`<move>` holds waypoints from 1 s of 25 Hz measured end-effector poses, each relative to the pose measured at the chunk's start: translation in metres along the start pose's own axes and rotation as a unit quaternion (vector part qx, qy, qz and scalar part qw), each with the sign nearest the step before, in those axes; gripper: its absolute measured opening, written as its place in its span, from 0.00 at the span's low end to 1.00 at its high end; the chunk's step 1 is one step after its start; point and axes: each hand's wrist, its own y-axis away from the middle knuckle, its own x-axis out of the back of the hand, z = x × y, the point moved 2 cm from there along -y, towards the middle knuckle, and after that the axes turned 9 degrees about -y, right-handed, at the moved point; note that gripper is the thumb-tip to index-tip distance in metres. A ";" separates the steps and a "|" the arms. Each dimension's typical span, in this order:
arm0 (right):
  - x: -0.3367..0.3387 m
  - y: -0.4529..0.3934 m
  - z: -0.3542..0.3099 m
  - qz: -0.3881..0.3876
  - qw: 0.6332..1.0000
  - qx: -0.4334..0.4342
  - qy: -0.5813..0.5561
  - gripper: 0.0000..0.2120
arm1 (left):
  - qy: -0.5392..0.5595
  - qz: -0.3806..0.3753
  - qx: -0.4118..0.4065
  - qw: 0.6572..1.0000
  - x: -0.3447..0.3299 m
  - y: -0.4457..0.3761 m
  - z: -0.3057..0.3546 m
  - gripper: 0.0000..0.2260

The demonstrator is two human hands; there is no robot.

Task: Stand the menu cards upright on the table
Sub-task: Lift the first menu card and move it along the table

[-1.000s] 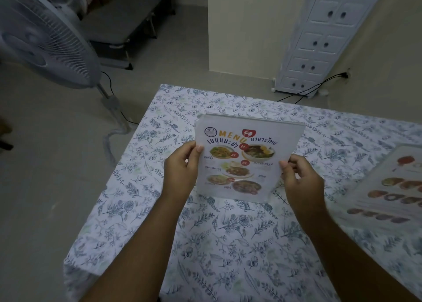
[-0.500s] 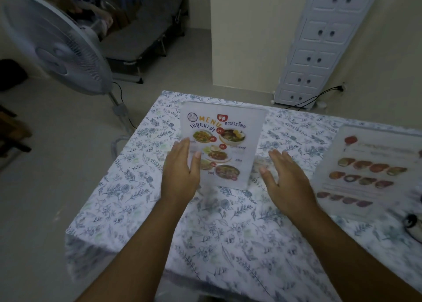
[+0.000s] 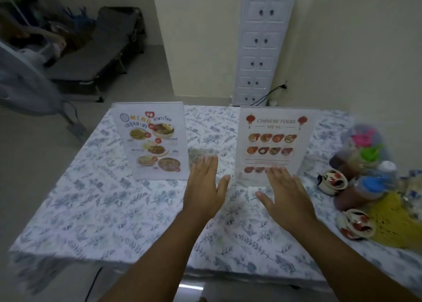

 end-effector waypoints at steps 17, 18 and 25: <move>0.069 -0.122 0.089 0.225 0.865 -0.216 -0.394 0.13 | 0.246 -0.022 0.047 0.968 -0.045 -0.137 0.037 0.04; 0.079 -0.137 0.094 0.229 0.860 -0.208 -0.407 0.13 | 0.243 -0.012 0.041 0.969 -0.040 -0.151 0.046 0.04; 0.221 -0.279 0.167 0.319 0.842 -0.138 -0.412 0.13 | 0.302 0.033 0.017 0.952 -0.035 -0.318 0.158 0.08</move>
